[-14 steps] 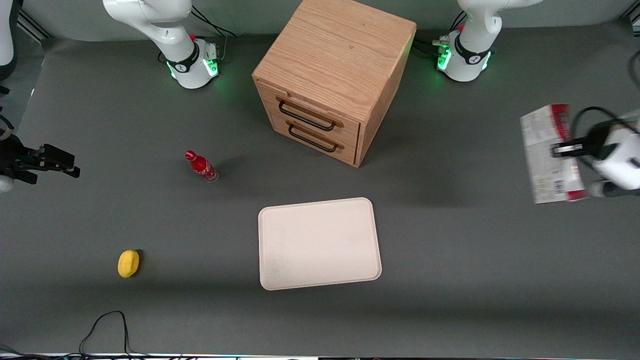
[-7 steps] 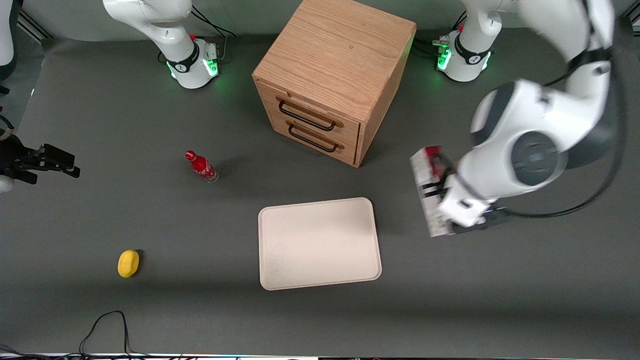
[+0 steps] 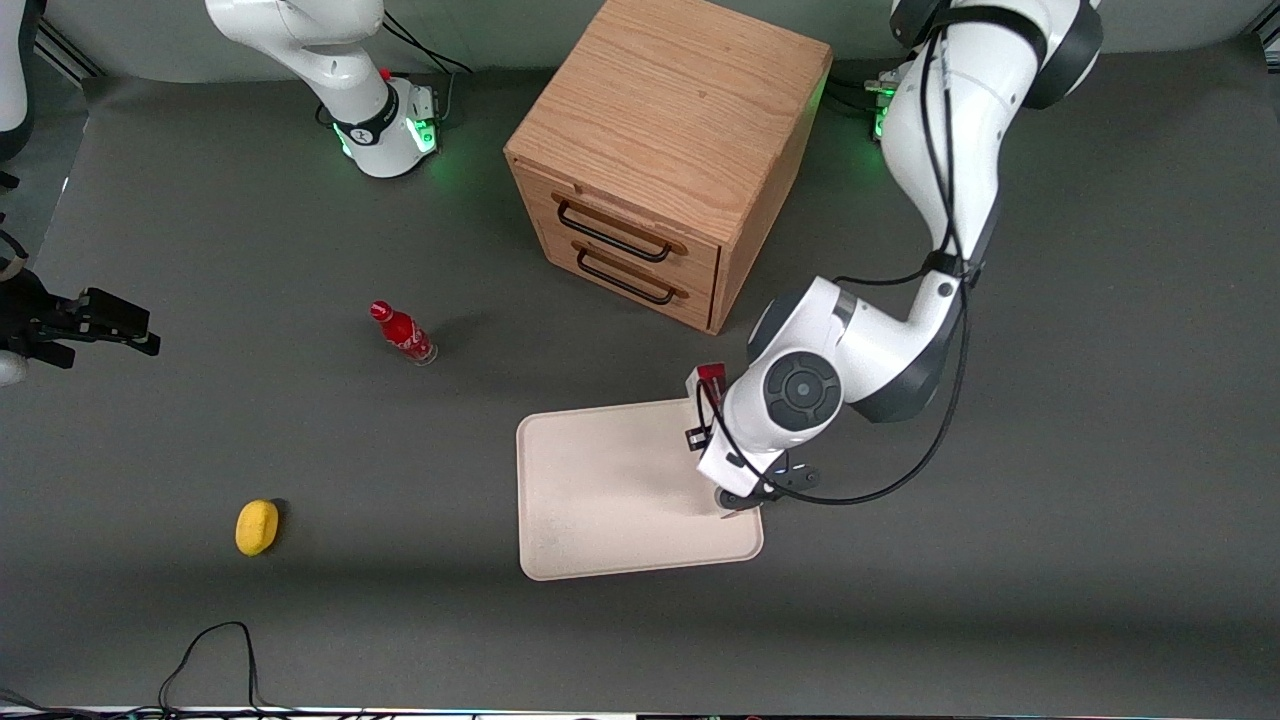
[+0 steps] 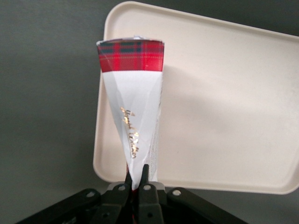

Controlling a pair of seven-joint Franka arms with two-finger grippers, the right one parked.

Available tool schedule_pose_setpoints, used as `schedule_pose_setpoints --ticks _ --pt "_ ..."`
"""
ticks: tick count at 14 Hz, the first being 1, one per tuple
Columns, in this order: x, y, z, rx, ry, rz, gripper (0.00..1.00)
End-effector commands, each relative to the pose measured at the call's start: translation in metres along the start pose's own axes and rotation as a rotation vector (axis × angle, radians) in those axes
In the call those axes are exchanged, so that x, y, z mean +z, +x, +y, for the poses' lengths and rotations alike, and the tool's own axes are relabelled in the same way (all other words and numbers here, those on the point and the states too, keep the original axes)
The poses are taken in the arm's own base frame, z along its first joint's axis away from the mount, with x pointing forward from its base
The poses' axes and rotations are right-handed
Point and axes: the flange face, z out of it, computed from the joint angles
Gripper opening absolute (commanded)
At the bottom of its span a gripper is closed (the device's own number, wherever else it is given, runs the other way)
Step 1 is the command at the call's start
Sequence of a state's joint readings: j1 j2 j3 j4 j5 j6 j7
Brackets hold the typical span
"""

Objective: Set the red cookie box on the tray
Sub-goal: 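Carry the cookie box with the left gripper over the cream tray, then lower the cookie box onto the tray and open the left gripper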

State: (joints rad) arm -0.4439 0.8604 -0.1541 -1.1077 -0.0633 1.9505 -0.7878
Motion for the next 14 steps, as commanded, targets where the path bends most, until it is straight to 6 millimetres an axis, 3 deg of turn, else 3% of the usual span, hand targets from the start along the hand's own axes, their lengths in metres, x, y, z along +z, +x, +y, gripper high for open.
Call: schedule_pose_setpoints --ticks 1,12,13,14 --pt "0.005 0.006 0.009 0.006 -0.003 0.052 0.0" --pt "0.026 0.008 0.005 0.065 0.057 0.09 0.0" --pt "0.024 0.009 0.005 0.06 0.054 0.091 0.63" --pt "0.024 0.009 0.004 0.058 0.053 0.089 0.99"
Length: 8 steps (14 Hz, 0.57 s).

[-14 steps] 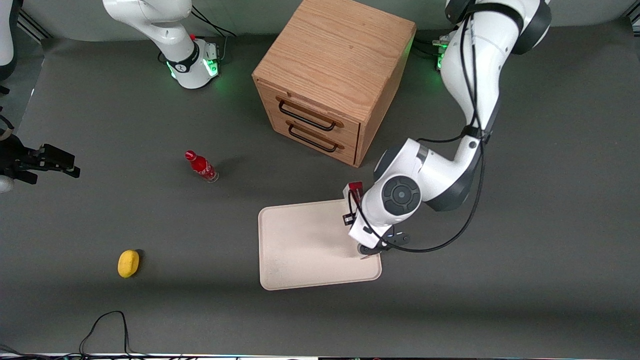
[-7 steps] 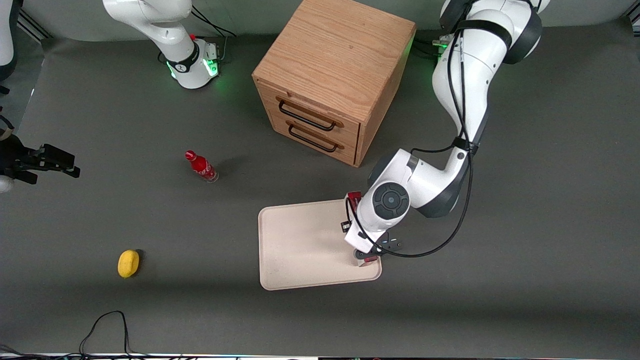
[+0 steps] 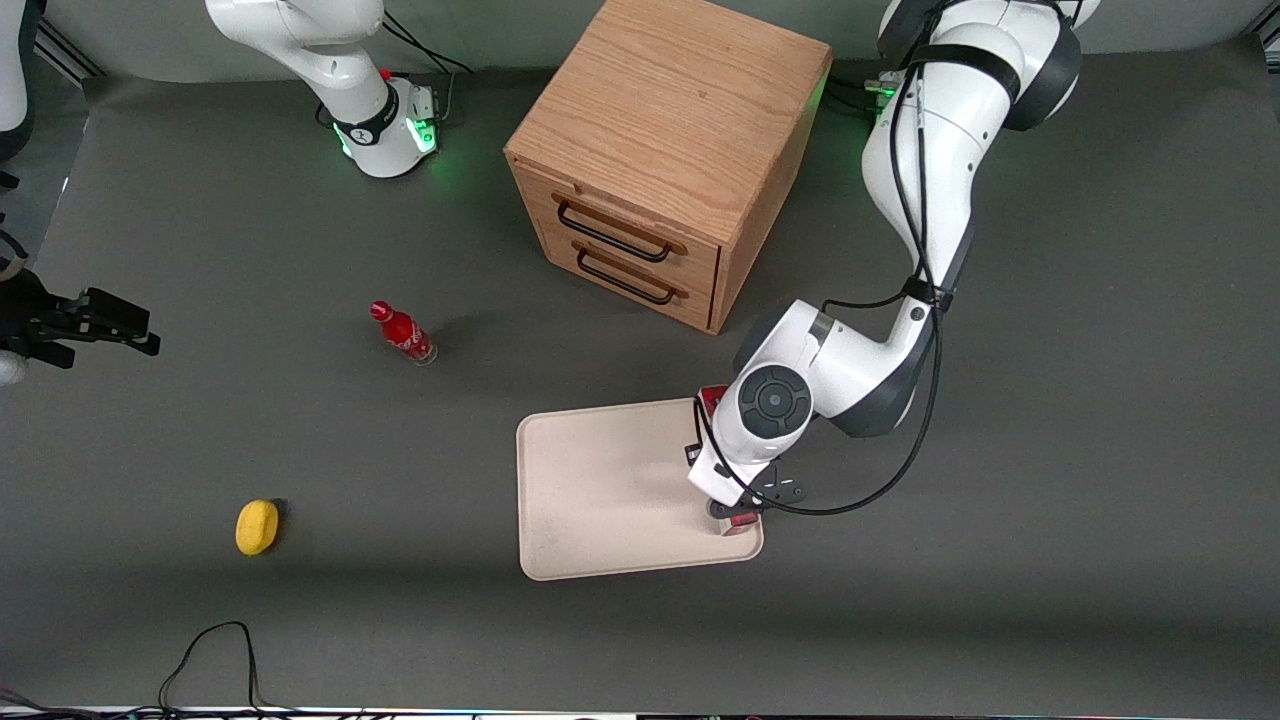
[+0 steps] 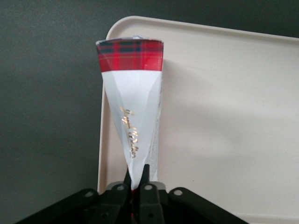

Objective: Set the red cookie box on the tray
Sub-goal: 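Lower the cookie box onto the tray and open the left gripper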

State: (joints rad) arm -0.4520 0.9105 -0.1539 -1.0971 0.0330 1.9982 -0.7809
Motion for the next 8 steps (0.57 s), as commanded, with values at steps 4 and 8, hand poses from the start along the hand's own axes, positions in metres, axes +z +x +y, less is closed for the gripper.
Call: schedule_pose_setpoints --ticks 4,8 --pt "-0.014 0.002 0.005 0.012 -0.005 0.032 1.0" --pt "-0.05 -0.004 0.0 0.02 0.005 0.034 1.0"
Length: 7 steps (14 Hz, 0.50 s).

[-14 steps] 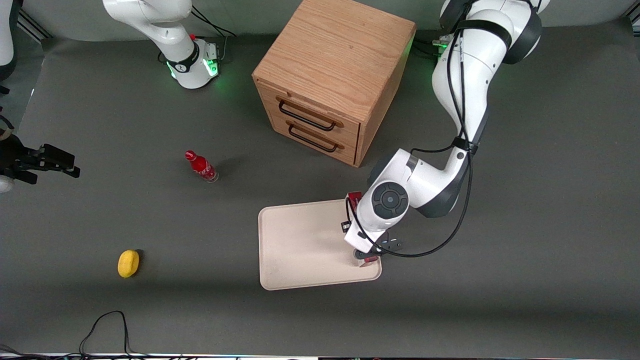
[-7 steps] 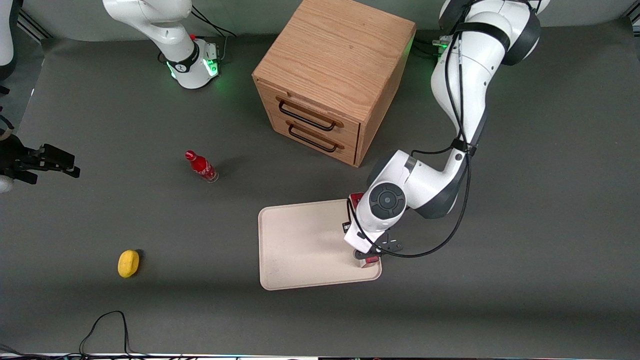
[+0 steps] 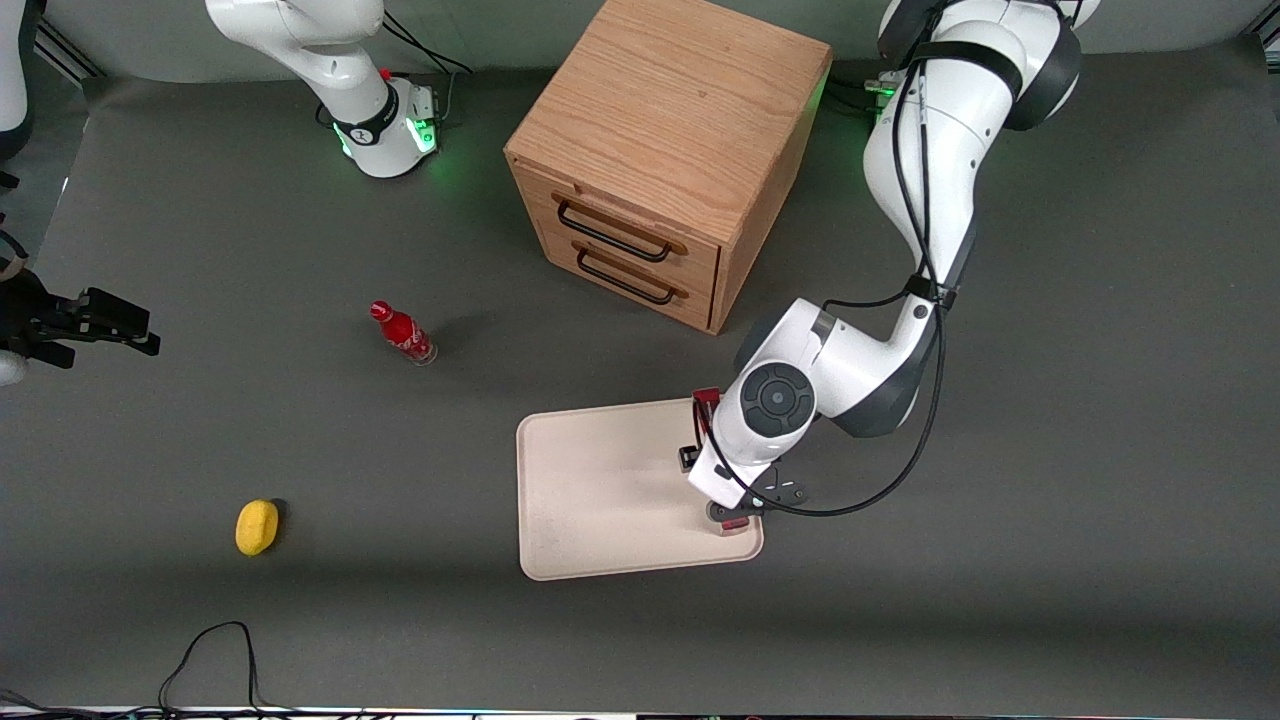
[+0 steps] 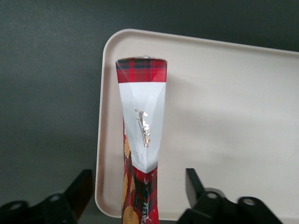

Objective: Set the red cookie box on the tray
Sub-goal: 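Lower the cookie box onto the tray and open the left gripper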

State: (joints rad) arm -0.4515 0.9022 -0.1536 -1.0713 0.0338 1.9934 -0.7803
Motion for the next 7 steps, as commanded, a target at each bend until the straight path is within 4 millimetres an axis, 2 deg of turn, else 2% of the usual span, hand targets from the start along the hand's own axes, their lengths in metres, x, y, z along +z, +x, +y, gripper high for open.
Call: schedule_pose_setpoints --ticks 1,3,4,7 --pt "-0.047 -0.014 -0.006 0.026 0.036 0.008 1.0" --pt "-0.087 -0.03 -0.023 0.036 0.054 0.009 1.0" --pt "-0.103 -0.038 -0.039 0.057 0.066 0.005 1.0" --pt "-0.159 -0.059 -0.119 0.146 0.096 0.006 1.0"
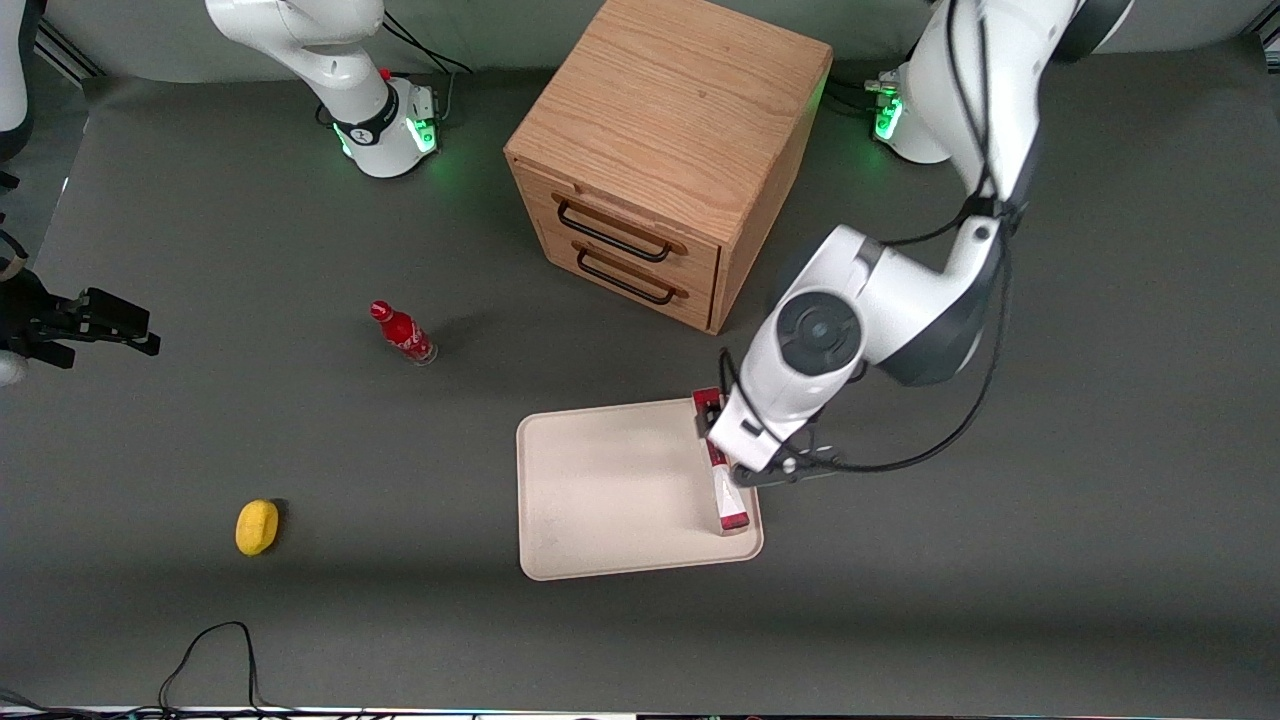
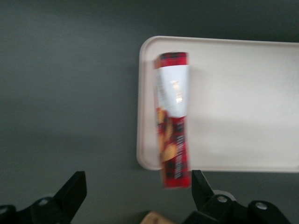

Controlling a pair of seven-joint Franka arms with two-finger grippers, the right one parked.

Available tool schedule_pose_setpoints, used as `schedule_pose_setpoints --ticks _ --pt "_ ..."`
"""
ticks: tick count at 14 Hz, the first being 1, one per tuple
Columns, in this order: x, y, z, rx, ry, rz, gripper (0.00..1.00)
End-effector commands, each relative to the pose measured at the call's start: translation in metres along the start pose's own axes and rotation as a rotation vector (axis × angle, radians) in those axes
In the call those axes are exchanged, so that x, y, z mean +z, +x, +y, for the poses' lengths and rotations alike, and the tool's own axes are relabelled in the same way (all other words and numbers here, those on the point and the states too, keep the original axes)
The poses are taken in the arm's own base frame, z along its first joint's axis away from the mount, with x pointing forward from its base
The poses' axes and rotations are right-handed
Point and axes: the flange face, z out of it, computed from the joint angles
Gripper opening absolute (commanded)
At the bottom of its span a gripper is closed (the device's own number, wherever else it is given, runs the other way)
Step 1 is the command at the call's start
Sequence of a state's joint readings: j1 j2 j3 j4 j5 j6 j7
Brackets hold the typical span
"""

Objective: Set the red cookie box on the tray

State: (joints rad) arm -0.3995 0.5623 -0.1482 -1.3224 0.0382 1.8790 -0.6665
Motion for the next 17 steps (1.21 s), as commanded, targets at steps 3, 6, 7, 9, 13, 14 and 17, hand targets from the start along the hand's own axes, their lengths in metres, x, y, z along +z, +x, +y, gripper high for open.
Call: schedule_pose_setpoints --ticks 3,6,7,9,13,14,17 --pt "-0.076 -0.055 -0.155 0.117 0.092 -0.051 1.0" --pt "-0.125 -0.066 -0.247 0.157 0.108 -0.084 1.0" --pt "-0.136 -0.066 -0.274 0.149 0.107 -0.093 1.0" --pt "-0.154 -0.065 -0.311 0.118 0.102 -0.09 1.0" --pt "-0.164 -0.045 -0.345 0.054 0.089 -0.071 1.0" --pt "-0.163 -0.041 -0.347 0.05 0.089 -0.071 1.0" --pt "-0.171 -0.032 -0.353 0.021 0.1 -0.112 1.0"
